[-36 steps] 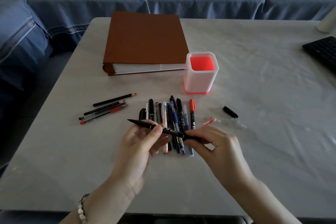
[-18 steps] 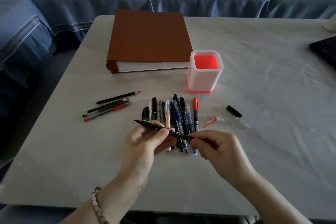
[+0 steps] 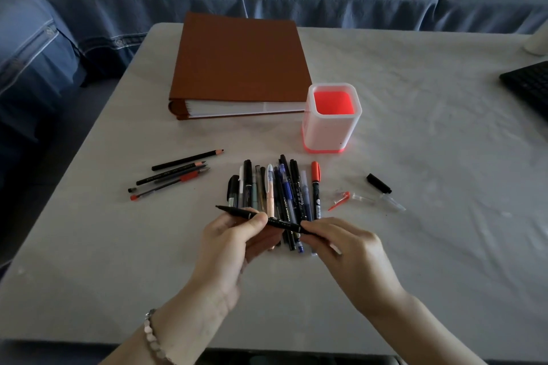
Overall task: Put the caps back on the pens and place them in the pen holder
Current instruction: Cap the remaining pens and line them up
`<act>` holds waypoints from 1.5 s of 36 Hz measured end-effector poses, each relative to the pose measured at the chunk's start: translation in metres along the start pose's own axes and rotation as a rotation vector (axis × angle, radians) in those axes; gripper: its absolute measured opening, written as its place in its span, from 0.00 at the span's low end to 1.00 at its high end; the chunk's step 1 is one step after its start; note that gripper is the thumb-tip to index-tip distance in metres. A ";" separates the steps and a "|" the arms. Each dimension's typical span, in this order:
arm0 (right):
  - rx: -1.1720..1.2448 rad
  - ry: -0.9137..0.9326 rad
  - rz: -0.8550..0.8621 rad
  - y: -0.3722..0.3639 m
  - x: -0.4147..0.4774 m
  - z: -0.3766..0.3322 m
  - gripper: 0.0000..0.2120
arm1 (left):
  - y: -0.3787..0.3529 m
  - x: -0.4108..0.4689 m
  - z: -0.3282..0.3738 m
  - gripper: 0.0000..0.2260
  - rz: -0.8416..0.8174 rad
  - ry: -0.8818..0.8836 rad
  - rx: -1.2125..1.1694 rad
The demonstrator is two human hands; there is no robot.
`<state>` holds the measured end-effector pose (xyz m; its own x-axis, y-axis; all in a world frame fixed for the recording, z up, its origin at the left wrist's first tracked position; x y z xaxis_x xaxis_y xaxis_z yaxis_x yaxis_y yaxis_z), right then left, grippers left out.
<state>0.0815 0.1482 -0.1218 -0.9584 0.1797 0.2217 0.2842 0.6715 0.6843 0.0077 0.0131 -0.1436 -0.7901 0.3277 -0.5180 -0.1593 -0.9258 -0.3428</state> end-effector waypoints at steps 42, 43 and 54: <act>0.257 -0.246 -0.089 0.046 0.039 0.031 0.15 | -0.017 -0.009 0.035 0.09 -0.226 -0.584 1.238; 0.264 -0.229 -0.098 0.046 0.036 0.024 0.15 | -0.018 -0.010 0.035 0.09 -0.242 -0.603 1.250; 0.260 -0.205 -0.155 0.047 0.023 0.007 0.15 | -0.031 -0.022 0.034 0.13 -0.305 -0.733 1.350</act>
<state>0.0729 0.1890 -0.0895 -0.9824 0.1838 -0.0324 0.1443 0.8579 0.4932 0.0100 0.0278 -0.0951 -0.6714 0.7391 0.0552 -0.4357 -0.4539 0.7773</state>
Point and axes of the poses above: each hand's wrist, its own x-axis towards the middle knuckle, its own y-axis out of the back of the hand, z = x × y, the point moved 6 cm from there along x, towards the middle knuckle, and after that the axes turned 5 degrees about -z, right-handed, at the moved point
